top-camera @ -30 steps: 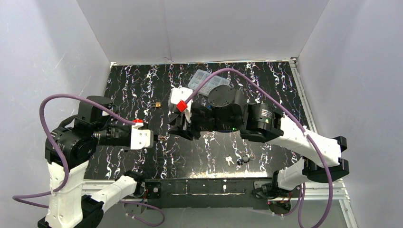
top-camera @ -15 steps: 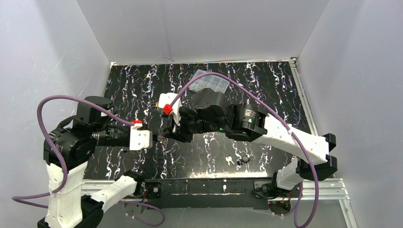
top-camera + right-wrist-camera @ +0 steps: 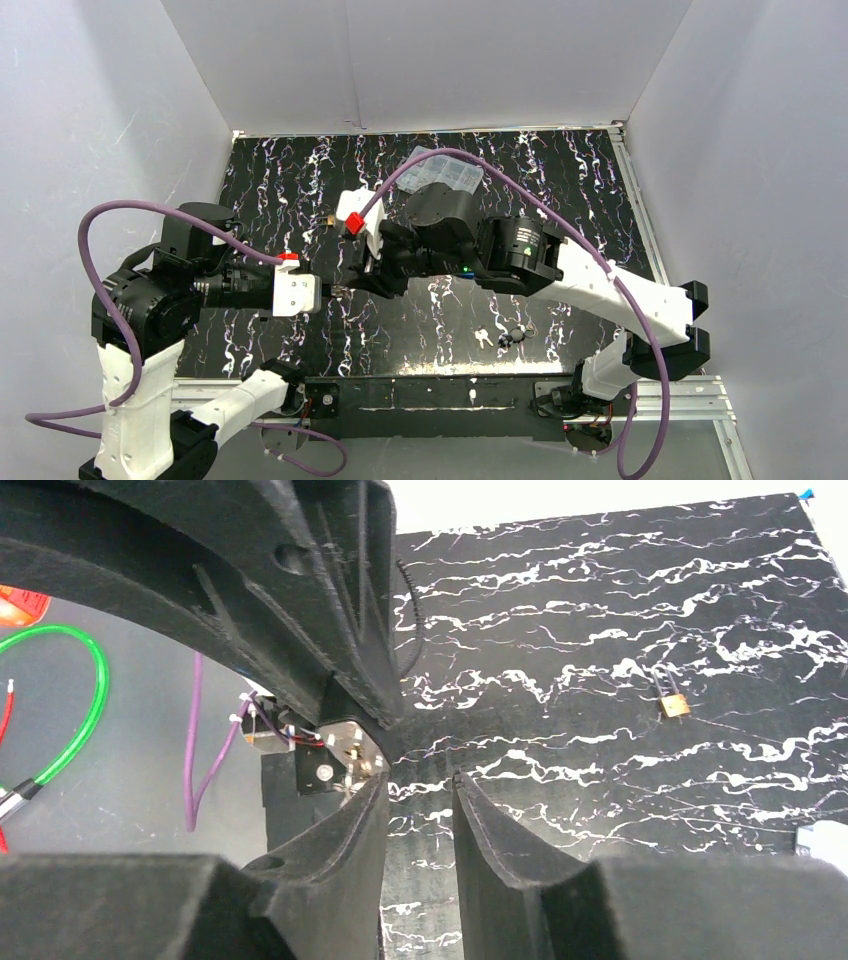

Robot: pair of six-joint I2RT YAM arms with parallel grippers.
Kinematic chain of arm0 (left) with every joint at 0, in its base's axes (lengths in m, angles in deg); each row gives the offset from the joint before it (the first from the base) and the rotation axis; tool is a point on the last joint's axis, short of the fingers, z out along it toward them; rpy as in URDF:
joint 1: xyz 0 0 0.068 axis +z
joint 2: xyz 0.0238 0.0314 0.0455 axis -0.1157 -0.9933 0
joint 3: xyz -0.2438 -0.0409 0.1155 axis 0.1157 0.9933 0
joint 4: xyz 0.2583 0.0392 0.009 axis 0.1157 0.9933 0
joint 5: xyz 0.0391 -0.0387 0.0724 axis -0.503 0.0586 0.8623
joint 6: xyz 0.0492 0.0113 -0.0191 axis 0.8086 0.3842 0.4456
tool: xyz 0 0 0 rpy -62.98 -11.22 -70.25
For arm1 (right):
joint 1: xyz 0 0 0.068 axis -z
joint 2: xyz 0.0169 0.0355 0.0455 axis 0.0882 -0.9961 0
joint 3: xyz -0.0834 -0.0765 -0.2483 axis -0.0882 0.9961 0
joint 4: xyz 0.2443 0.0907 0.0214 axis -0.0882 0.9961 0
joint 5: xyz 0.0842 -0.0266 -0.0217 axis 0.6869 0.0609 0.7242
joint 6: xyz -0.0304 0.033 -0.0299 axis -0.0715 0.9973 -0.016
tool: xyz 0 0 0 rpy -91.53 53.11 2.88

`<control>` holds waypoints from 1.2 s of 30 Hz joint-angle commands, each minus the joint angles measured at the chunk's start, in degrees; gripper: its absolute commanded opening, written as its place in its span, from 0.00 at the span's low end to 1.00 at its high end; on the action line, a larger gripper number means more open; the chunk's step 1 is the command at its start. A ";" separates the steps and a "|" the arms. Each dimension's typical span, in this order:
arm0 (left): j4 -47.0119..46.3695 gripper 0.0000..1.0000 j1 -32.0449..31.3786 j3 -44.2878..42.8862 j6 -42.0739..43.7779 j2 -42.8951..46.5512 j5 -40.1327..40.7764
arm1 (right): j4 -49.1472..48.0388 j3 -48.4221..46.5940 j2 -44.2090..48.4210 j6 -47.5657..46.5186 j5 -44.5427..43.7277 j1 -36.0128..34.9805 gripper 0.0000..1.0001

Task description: Unlock with the key

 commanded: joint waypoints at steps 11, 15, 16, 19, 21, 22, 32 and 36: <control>-0.36 0.00 -0.18 -1.10 0.40 0.12 -0.94 | -5.67 1.58 4.83 4.99 7.28 1.45 0.39; -0.56 0.00 -0.16 -1.44 0.28 -0.05 -0.93 | -4.97 1.53 3.42 5.70 8.72 1.36 0.36; -0.58 0.00 -0.16 -1.47 0.33 -0.07 -0.93 | -4.96 1.79 3.27 5.72 8.72 1.36 0.35; -0.56 0.00 -0.22 -1.49 0.32 -0.04 -0.93 | -5.09 2.18 2.98 5.66 8.42 1.36 0.33; -0.59 0.00 -0.21 -1.61 0.25 -0.08 -0.93 | -5.20 1.79 2.65 5.51 8.28 1.34 0.33; -0.67 0.00 -0.18 -1.56 0.26 -0.14 -0.86 | -5.03 1.53 2.39 5.53 8.20 1.34 0.32; -0.70 0.00 -0.21 -1.69 0.31 -0.19 -0.51 | -5.04 1.02 0.70 5.64 8.52 0.88 0.27; -0.81 0.00 -0.16 -1.65 0.27 -0.22 -0.48 | -4.84 1.33 0.41 5.25 7.38 0.36 0.20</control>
